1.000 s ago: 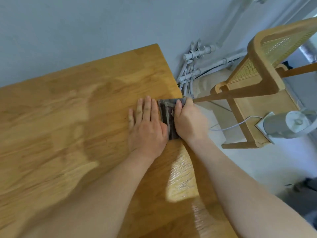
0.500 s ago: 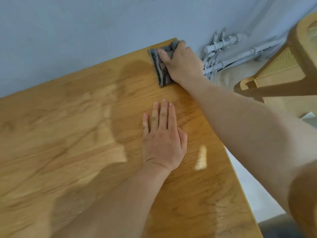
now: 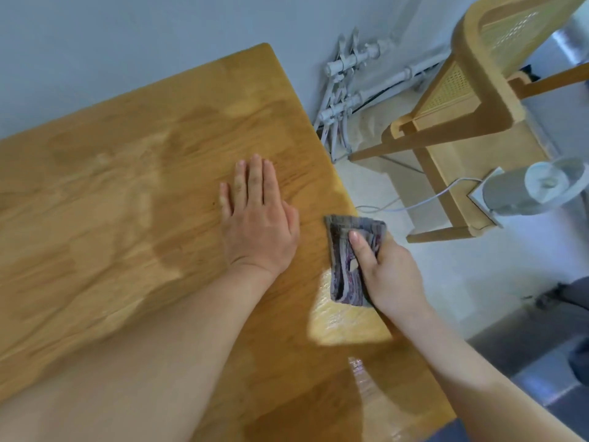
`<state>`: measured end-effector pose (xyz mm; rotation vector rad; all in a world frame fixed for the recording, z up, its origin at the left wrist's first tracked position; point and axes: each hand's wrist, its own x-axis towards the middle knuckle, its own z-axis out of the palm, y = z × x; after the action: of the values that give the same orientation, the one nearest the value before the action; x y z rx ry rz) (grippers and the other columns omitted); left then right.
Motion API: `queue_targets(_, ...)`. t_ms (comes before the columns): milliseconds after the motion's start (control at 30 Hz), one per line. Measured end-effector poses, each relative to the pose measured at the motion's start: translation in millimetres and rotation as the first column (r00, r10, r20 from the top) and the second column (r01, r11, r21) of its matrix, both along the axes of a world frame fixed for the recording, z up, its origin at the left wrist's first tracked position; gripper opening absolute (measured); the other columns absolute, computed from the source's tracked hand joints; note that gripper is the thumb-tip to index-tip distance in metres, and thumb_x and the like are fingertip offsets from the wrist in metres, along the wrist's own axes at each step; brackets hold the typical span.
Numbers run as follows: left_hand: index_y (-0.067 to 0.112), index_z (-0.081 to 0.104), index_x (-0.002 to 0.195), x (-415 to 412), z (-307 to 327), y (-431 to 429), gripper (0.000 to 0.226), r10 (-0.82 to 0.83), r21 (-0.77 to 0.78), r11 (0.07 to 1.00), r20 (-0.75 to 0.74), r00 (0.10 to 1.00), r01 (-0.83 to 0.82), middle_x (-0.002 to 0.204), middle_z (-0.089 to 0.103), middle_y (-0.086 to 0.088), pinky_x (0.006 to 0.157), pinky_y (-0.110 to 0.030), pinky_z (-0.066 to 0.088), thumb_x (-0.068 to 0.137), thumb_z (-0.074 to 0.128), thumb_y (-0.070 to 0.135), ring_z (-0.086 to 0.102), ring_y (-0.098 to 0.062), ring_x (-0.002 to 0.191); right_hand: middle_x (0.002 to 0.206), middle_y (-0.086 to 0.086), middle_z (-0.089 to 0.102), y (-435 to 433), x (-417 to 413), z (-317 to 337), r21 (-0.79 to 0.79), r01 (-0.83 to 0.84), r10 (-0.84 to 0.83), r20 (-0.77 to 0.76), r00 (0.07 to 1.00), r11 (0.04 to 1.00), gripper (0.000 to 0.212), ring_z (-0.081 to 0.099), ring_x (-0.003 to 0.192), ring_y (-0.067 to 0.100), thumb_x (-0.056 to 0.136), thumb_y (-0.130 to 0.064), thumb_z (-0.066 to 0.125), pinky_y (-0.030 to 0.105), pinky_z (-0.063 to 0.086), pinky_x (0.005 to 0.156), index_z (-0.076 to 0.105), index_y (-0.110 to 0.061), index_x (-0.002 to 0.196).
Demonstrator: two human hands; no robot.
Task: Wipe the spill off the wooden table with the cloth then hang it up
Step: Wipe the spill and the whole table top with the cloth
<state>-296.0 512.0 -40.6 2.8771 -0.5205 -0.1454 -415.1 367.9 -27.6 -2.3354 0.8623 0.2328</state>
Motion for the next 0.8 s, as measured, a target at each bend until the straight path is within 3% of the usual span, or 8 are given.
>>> queue_targets(100, 0.007, 0.025, 0.148, 2.7, 0.0, 0.0, 0.063, 0.005, 0.004, 1.000, 0.011, 1.000, -0.005, 0.158, 0.020, -0.009, 0.117, -0.048, 0.008, 0.090, 0.027, 0.031, 0.013, -0.027, 0.146, 0.075, 0.005, 0.055, 0.2, 27.6, -0.2, -0.014, -0.022, 0.022, 0.007, 1.000, 1.000, 0.037, 0.062, 0.086, 0.038, 0.098, -0.051, 0.038, 0.035, 0.036, 0.063, 0.051, -0.017, 0.097)
queue_targets(233, 0.008, 0.024, 0.149, 2.0, -1.2, -1.9, 0.063, 0.010, 0.012, 1.000, 0.013, 1.000, -0.010, 0.158, 0.020, -0.008, 0.117, -0.049, 0.009, 0.091, 0.031, 0.031, 0.013, -0.026, 0.146, 0.109, 0.011, 0.066, -0.8, 130.5, -13.0, 0.041, -0.058, 0.055, 0.085, 0.995, 0.997, 0.046, 0.061, 0.102, 0.032, 0.099, -0.052, 0.038, 0.034, 0.039, 0.074, 0.054, -0.014, 0.119)
queue_targets(400, 0.010, 0.018, 0.150, 6.6, -1.2, -0.3, 0.063, 0.008, 0.027, 1.000, 0.005, 1.000, -0.008, 0.159, 0.016, -0.006, 0.118, -0.048, 0.006, 0.092, 0.027, 0.032, 0.009, -0.024, 0.146, 0.112, 0.010, 0.064, 1.0, 200.0, -14.8, 0.025, -0.079, 0.076, 0.099, 0.992, 0.997, 0.052, 0.060, 0.103, 0.030, 0.098, -0.057, 0.035, 0.034, 0.036, 0.071, 0.051, -0.011, 0.115)
queue_targets(533, 0.011, 0.018, 0.150, 1.0, -1.3, -0.2, 0.063, -0.003, 0.046, 0.999, -0.001, 1.000, 0.003, 0.159, 0.015, -0.005, 0.118, -0.048, 0.006, 0.092, 0.027, 0.033, 0.008, -0.023, 0.146, 0.109, 0.013, 0.063, 0.6, 154.5, -9.9, 0.031, -0.107, 0.104, 0.086, 0.991, 0.994, 0.048, 0.059, 0.101, 0.031, 0.099, -0.054, 0.037, 0.036, 0.041, 0.073, 0.048, -0.009, 0.112)
queue_targets(667, 0.011, 0.019, 0.150, 6.6, -1.7, 1.6, 0.061, -0.001, 0.036, 0.999, 0.001, 1.000, 0.001, 0.159, 0.015, -0.005, 0.118, -0.048, 0.006, 0.093, 0.027, 0.032, 0.008, -0.024, 0.146, 0.103, 0.010, 0.064, 1.9, 60.9, -3.5, 0.039, -0.066, 0.064, 0.044, 0.997, 0.997, 0.045, 0.060, 0.096, 0.032, 0.098, -0.055, 0.037, 0.037, 0.041, 0.070, 0.049, -0.014, 0.109)
queue_targets(800, 0.011, 0.018, 0.150, -1.0, -2.3, 0.0, 0.062, -0.001, 0.031, 1.000, 0.000, 1.000, 0.001, 0.159, 0.013, -0.005, 0.118, -0.046, 0.005, 0.093, 0.026, 0.033, 0.007, -0.023, 0.146, 0.101, 0.005, 0.064, 5.8, -40.1, -2.6, -0.049, -0.002, 0.001, -0.033, 0.999, 0.999, 0.042, 0.061, 0.093, 0.034, 0.096, -0.059, 0.031, 0.039, 0.044, 0.070, 0.047, -0.022, 0.107)
